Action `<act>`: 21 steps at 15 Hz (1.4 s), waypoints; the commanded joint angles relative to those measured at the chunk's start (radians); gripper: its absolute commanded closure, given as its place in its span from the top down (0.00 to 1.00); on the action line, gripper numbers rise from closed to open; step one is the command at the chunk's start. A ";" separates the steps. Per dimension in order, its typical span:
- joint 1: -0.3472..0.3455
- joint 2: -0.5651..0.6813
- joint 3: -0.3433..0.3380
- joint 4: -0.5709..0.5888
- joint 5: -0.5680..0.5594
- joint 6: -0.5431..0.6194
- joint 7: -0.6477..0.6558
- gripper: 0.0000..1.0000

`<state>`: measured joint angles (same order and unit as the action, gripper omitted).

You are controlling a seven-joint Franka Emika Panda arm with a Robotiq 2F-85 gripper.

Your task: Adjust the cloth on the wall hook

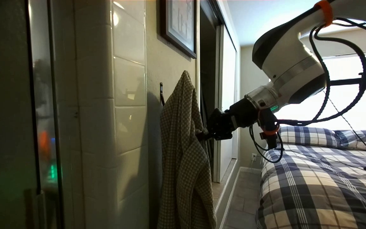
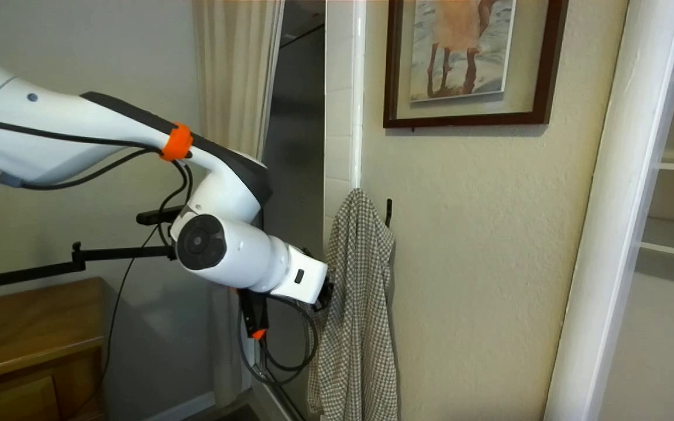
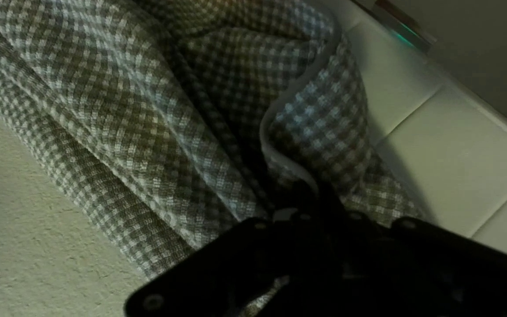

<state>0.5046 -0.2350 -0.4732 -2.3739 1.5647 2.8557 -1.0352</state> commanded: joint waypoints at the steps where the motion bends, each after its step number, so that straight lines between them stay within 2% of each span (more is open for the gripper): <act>1: 0.009 0.006 0.009 0.030 0.041 0.018 -0.022 0.00; 4: 0.006 -0.016 0.028 0.042 0.020 0.064 -0.009 0.01; 9: 0.000 -0.041 0.095 0.104 -0.058 0.248 0.028 0.01; 13: -0.012 -0.029 0.146 0.162 -0.153 0.355 0.131 0.01; 18: -0.053 0.000 0.191 0.215 -0.285 0.382 0.232 0.01; 21: -0.114 0.011 0.219 0.233 -0.376 0.373 0.297 0.01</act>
<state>0.4594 -0.2614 -0.2902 -2.2034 1.2873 3.2169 -0.8240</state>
